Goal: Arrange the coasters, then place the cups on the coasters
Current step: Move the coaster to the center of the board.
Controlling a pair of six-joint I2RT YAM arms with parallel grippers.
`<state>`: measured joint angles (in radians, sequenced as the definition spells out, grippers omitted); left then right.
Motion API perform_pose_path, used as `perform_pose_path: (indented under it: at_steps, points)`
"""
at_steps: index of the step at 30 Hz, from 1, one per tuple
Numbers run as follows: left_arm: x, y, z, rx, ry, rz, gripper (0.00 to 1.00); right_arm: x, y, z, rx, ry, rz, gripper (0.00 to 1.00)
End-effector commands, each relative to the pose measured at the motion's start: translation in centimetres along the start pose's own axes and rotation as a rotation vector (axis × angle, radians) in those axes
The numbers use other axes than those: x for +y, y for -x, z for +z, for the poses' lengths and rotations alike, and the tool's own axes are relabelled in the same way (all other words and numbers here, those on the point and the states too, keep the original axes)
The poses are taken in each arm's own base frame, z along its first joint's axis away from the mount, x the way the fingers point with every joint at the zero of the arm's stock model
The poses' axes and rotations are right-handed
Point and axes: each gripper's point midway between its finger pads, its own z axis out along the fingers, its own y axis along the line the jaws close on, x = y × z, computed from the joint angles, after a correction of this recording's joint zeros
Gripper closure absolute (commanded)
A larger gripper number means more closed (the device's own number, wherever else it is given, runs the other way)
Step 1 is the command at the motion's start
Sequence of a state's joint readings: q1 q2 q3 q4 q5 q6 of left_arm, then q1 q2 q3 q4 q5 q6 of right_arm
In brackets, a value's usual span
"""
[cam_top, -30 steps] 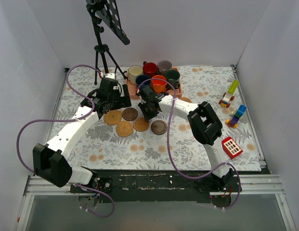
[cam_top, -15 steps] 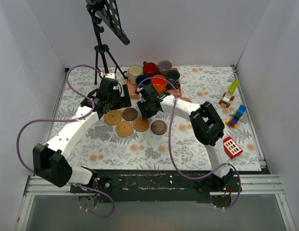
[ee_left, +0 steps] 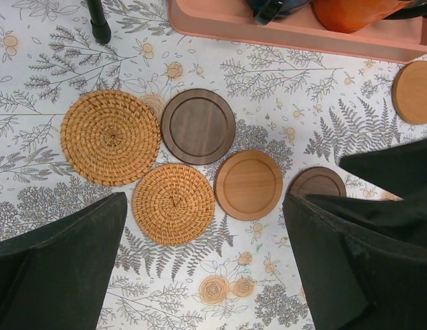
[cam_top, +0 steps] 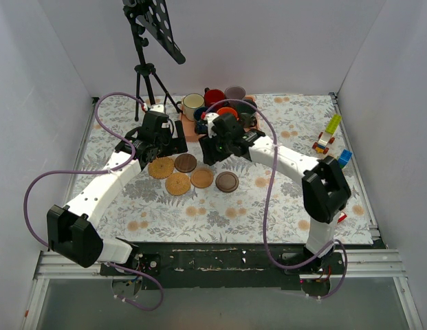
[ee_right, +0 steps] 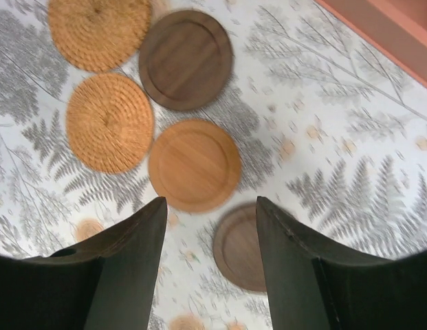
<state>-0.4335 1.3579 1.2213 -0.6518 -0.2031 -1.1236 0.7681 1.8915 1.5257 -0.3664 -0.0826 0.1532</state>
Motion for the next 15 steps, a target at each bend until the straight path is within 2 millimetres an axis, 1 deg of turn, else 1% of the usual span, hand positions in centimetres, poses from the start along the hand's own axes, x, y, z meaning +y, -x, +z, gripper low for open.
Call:
perform_pose_path:
  at_steps: [1,4,7,10,13,15]
  points:
    - [0.4,1.0,-0.6,-0.038,0.011,-0.012,0.02,-4.2,-3.4,-4.1,0.049,-0.162,0.031,0.37]
    - [0.3,0.7,-0.4,-0.03,0.007,-0.011,0.02,-5.9,-6.6,-5.5,0.095,-0.249,0.052,0.38]
    - [0.1,0.8,-0.4,-0.029,0.0,-0.011,0.02,-7.1,-8.7,-6.3,0.111,-0.325,0.094,0.4]
    - [0.0,0.8,-0.6,-0.029,-0.007,-0.016,0.02,-7.8,-9.6,-6.1,0.124,-0.369,0.129,0.43]
    - [0.1,0.6,-0.8,-0.026,-0.009,-0.019,0.02,-8.1,-9.9,-5.0,0.142,-0.387,0.147,0.48]
    - [0.2,0.7,-1.0,-0.031,-0.01,-0.023,0.02,-8.3,-10.0,-4.1,0.156,-0.39,0.152,0.49]
